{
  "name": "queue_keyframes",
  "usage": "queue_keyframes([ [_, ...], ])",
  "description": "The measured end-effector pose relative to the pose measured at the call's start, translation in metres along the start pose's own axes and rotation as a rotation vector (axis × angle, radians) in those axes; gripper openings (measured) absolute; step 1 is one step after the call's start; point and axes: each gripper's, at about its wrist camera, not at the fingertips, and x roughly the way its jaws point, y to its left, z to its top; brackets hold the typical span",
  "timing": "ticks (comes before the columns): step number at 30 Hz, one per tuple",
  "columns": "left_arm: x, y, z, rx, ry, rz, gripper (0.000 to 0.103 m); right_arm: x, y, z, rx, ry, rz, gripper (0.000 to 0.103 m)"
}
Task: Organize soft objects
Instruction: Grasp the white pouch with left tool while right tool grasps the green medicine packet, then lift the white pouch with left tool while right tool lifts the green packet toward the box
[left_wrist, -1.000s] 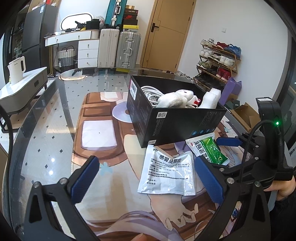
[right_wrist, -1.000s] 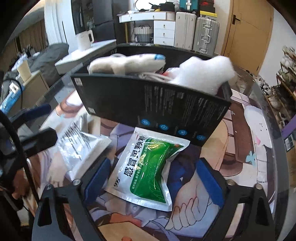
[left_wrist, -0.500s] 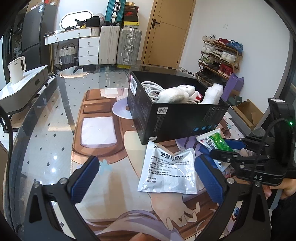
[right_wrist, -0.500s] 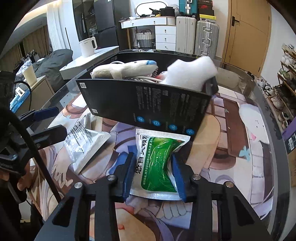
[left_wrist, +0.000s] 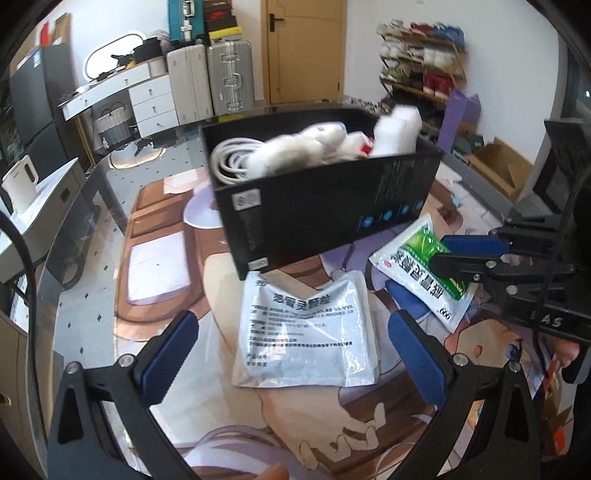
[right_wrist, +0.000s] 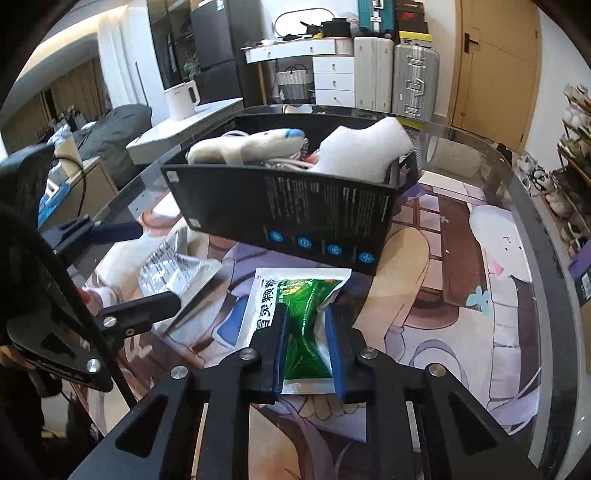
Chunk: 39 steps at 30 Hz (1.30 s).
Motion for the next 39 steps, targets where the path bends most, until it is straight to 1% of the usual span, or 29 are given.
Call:
queue_keyframes([
  [2, 0.003, -0.002, 0.001, 0.012, 0.014, -0.001, 0.103, -0.001, 0.0, 0.0, 0.002, 0.002, -0.001, 0.02],
  [5, 0.008, -0.001, 0.003, -0.001, 0.042, 0.006, 0.103, -0.002, -0.002, -0.001, 0.019, 0.006, -0.003, 0.024],
  [8, 0.012, 0.0, 0.003, -0.015, 0.067, 0.017, 0.103, -0.002, -0.004, 0.0, 0.02, 0.009, -0.002, 0.029],
  [10, 0.014, 0.0, 0.004, -0.019, 0.079, 0.017, 0.103, -0.003, -0.003, 0.0, 0.016, 0.006, -0.001, 0.034],
  [12, 0.017, 0.001, 0.003, -0.027, 0.089, 0.005, 0.099, -0.003, -0.003, 0.0, 0.018, 0.005, 0.009, 0.039],
  [13, 0.016, 0.002, 0.003, -0.032, 0.083, 0.007, 0.097, -0.003, -0.003, 0.001, 0.021, 0.003, 0.009, 0.045],
  [14, 0.015, 0.004, 0.003, -0.033, 0.074, 0.008, 0.092, -0.003, -0.004, 0.001, 0.029, -0.001, 0.005, 0.048],
  [15, 0.014, 0.005, 0.004, -0.029, 0.065, 0.003, 0.085, -0.004, -0.005, 0.001, 0.035, -0.004, 0.003, 0.053],
  [16, 0.012, 0.003, 0.003, -0.018, 0.049, -0.007, 0.081, -0.004, -0.005, 0.001, 0.04, -0.006, 0.002, 0.057],
  [17, 0.011, 0.002, 0.002, -0.011, 0.039, -0.01, 0.07, -0.004, -0.005, 0.001, 0.043, -0.005, -0.002, 0.059],
  [18, 0.009, 0.001, 0.001, -0.001, 0.026, -0.016, 0.064, -0.003, -0.005, 0.001, 0.043, -0.001, -0.003, 0.063],
  [19, 0.008, 0.001, 0.002, 0.0, 0.023, -0.017, 0.061, -0.002, -0.004, 0.001, 0.039, 0.004, -0.002, 0.064],
  [20, 0.007, 0.001, 0.001, -0.001, 0.015, -0.018, 0.054, 0.0, -0.002, 0.002, 0.035, 0.005, -0.002, 0.064],
  [21, 0.006, 0.002, 0.001, -0.004, 0.011, -0.021, 0.052, 0.001, 0.0, 0.001, 0.03, 0.008, -0.002, 0.064],
  [24, 0.004, 0.003, 0.001, -0.019, 0.004, -0.029, 0.049, 0.008, 0.008, 0.001, 0.006, 0.023, -0.013, 0.065],
  [25, 0.004, 0.004, 0.002, -0.02, 0.003, -0.03, 0.049, 0.009, 0.01, 0.0, -0.007, 0.02, -0.023, 0.068],
  [26, 0.003, 0.004, 0.002, -0.02, 0.001, -0.031, 0.049, 0.01, 0.013, 0.0, -0.019, 0.021, -0.033, 0.069],
  [29, 0.003, 0.005, 0.002, -0.025, 0.0, -0.035, 0.049, 0.014, 0.02, -0.001, -0.044, 0.01, -0.081, 0.069],
  [31, 0.003, 0.006, 0.001, -0.029, -0.002, -0.038, 0.049, 0.015, 0.023, -0.001, -0.042, -0.001, -0.091, 0.066],
  [32, 0.003, 0.007, 0.001, -0.034, -0.003, -0.04, 0.049, 0.016, 0.023, 0.0, -0.046, -0.003, -0.088, 0.064],
  [33, 0.003, 0.007, 0.001, -0.036, -0.004, -0.041, 0.049, 0.016, 0.025, 0.0, -0.051, -0.004, -0.079, 0.055],
  [36, 0.003, 0.007, 0.0, -0.04, -0.005, -0.041, 0.049, 0.015, 0.028, -0.001, -0.07, -0.006, -0.073, 0.049],
  [38, 0.003, 0.008, 0.0, -0.04, -0.006, -0.04, 0.049, 0.013, 0.025, -0.001, -0.074, -0.004, -0.061, 0.041],
  [39, 0.003, 0.008, 0.0, -0.041, -0.006, -0.04, 0.049, 0.013, 0.024, -0.002, -0.071, -0.003, -0.056, 0.039],
])
